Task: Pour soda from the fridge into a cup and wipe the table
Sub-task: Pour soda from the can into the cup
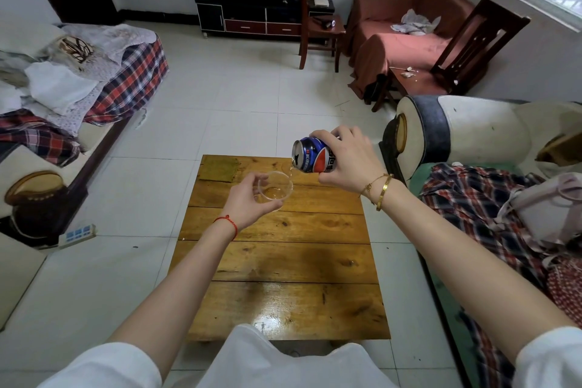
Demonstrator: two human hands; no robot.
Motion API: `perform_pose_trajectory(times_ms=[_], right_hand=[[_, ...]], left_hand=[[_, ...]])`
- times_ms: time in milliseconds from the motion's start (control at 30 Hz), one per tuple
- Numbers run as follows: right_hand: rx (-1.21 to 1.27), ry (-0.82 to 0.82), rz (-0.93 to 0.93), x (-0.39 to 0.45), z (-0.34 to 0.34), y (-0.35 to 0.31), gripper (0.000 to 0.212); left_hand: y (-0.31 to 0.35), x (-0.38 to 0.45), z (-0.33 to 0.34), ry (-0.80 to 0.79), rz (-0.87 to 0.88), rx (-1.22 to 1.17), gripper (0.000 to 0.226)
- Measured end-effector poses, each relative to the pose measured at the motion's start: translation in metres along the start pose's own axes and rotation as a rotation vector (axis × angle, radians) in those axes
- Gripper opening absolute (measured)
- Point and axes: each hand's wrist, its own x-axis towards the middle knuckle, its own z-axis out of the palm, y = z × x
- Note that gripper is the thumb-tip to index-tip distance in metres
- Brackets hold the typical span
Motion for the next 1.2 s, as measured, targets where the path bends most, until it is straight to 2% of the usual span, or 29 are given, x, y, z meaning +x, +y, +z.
perform_pose_trajectory(times_ms=[1200], right_hand=[[-0.028, -0.003, -0.017, -0.001, -0.007, -0.012, 0.074]], left_hand=[[-0.003, -0.003, -0.004, -0.01, 0.013, 0.006, 0.072]])
